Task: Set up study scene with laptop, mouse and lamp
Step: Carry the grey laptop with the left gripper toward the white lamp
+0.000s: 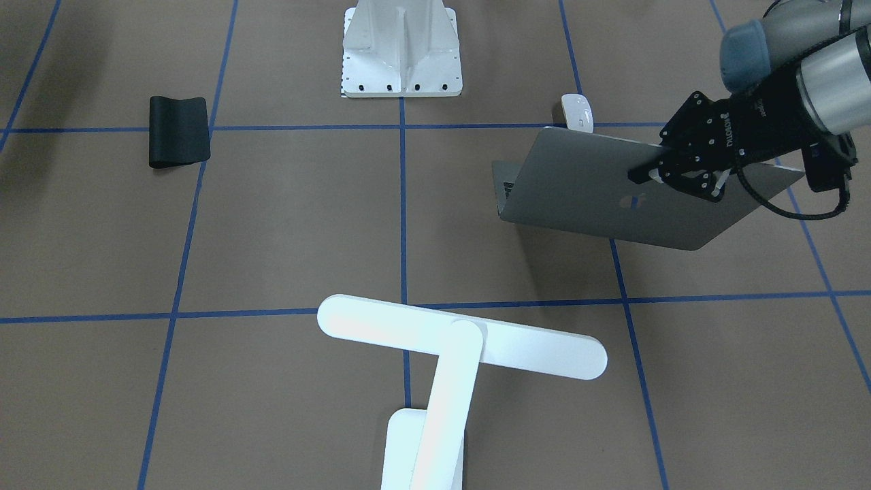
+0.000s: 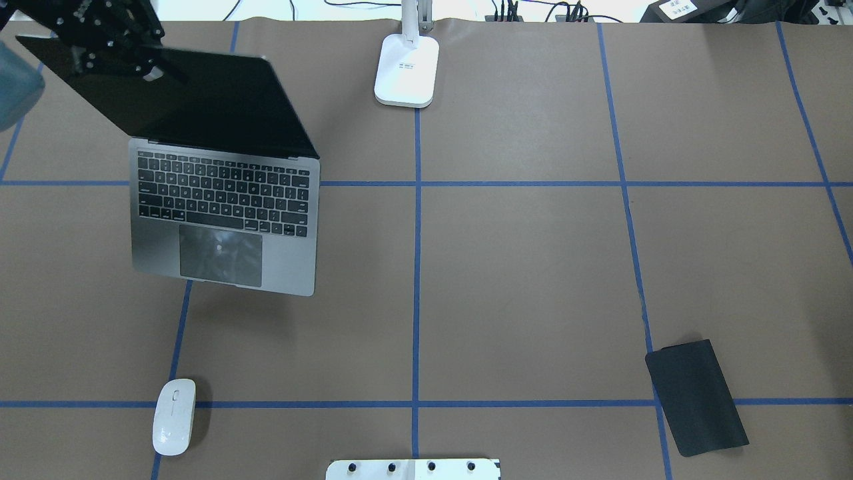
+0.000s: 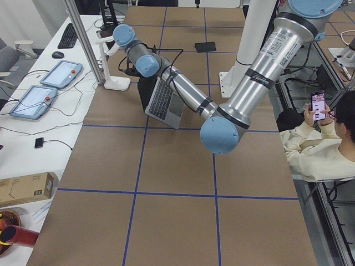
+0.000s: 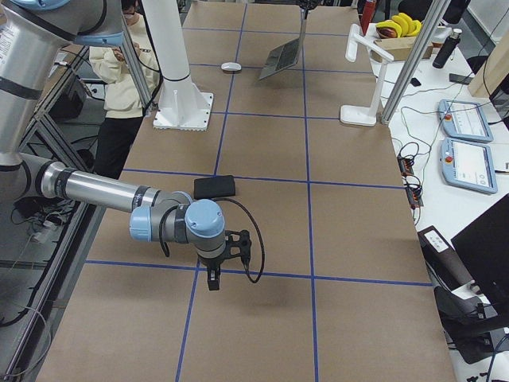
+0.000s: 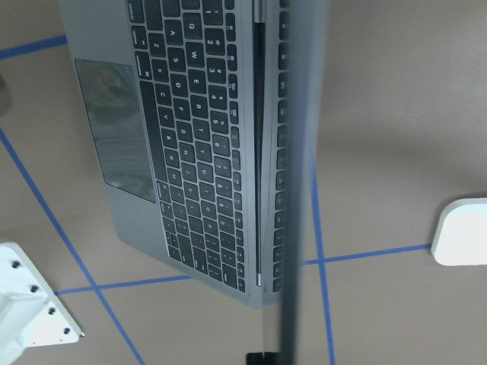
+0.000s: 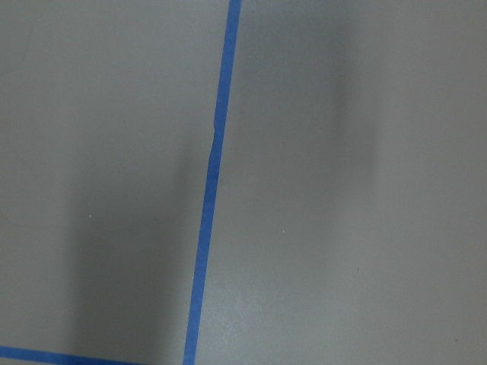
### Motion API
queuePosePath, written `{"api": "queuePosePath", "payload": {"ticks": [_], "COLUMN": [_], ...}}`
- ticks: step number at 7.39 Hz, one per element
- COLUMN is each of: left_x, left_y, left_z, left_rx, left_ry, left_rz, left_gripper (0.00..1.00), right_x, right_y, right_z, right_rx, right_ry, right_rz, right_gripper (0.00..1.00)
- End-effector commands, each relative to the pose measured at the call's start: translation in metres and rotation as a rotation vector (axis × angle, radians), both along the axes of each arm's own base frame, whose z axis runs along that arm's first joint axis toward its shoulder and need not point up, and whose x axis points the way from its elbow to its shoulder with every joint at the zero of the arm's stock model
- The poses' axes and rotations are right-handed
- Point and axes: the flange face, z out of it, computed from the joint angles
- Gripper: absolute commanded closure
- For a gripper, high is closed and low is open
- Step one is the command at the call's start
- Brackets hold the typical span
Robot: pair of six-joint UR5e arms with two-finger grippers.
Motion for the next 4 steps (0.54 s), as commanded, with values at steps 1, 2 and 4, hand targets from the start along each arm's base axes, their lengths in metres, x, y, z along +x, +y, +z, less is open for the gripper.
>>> {"api": "queuePosePath", "payload": {"ticks": [1,2,4], "left_x": [0.043,0.056,0.089], "left_y": [-0.023,-0.035,-0.04], "left_z": [-0.042,-0.06,-0.092], "left_rx": [-0.03,-0.02,0.024], "left_ry": [-0.03,-0.043,-0.074], "left_rz": [-0.014,-0.029,-0.066], "left_gripper": [1.0,1.0,1.0], "right_x": [0.0,0.0,0.0], "right_y": [0.002,0.001,0.0], "right_z": [0.003,0.002,0.001], "right_rx": [0.001,0.006,0.011], "right_ry": [0.0,0.002,0.002], "right_rz": [-0.011,-0.012,-0.014], "right_gripper": [0.0,0.0,0.0]}}
